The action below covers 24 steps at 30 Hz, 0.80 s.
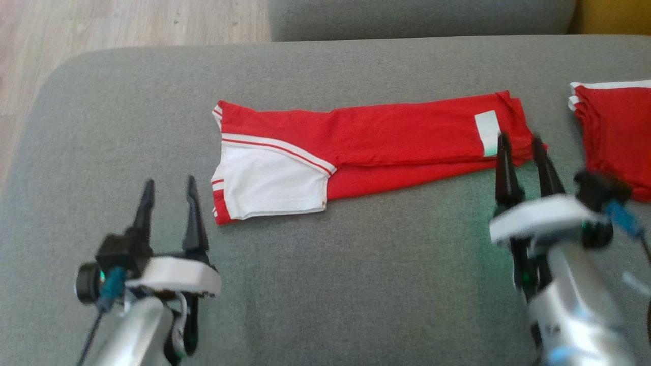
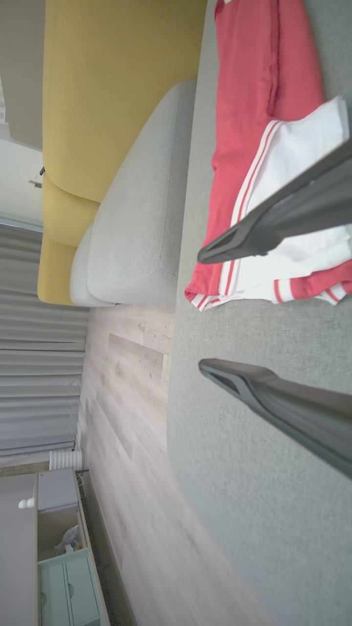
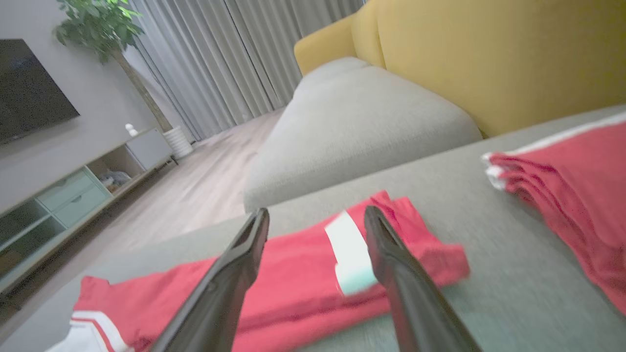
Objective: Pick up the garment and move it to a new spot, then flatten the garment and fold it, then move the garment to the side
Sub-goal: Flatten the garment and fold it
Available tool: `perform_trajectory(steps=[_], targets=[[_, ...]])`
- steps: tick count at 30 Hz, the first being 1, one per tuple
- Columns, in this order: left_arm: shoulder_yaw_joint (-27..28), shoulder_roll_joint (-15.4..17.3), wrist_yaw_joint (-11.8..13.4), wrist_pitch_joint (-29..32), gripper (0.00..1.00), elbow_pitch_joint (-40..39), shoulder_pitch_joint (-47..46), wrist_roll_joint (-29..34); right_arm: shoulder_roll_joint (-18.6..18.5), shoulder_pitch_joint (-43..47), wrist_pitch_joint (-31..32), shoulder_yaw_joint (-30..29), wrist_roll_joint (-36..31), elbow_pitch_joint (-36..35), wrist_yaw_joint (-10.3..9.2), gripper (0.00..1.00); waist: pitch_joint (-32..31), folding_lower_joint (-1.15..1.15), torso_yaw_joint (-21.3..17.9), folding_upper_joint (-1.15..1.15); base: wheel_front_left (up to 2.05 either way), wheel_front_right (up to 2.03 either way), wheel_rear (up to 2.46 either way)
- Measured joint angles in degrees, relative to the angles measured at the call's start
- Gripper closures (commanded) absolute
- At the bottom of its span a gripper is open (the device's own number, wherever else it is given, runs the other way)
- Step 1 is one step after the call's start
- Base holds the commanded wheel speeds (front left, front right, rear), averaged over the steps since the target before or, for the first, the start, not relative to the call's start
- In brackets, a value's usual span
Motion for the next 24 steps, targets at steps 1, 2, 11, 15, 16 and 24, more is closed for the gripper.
perform_trajectory(steps=[1,2,11,15,16,24], targets=[[0.78,-0.75,-0.53,0.00,0.00,0.01,1.06,1.04,0.33,1.97,0.00,-0.81,-1.32,-0.91,0.01,0.00,0.08,0.00,0.12,0.00,0.00,0.00,0.00],[1.32,-1.44,-1.00,0.00,0.00,0.01,1.84,2.05,0.54,3.63,0.00,-1.49,-2.42,-1.52,0.01,0.00,0.18,0.00,0.23,0.00,0.00,0.00,0.00],[7.00,-6.46,-5.97,0.00,0.00,0.57,3.19,7.95,1.05,6.91,0.00,-3.45,-6.09,-5.83,0.01,0.00,2.25,0.01,1.28,0.00,0.00,0.00,0.00],[8.72,-7.67,-7.79,0.00,0.00,1.08,2.30,10.09,1.09,4.11,0.02,-6.11,-8.72,-5.55,0.00,0.00,3.98,0.01,1.72,0.00,0.00,0.00,0.00],[9.03,-7.93,-8.27,0.00,0.00,1.15,1.88,10.58,1.11,2.65,0.34,-7.26,-9.62,-5.00,0.00,0.00,4.48,0.01,1.86,0.00,0.00,0.00,0.00],[11.11,-10.50,-11.18,0.00,0.00,2.96,-1.09,13.48,1.18,-7.67,6.57,-21.96,-20.14,5.08,0.00,0.00,8.51,0.02,3.52,0.00,0.00,0.00,0.00]])
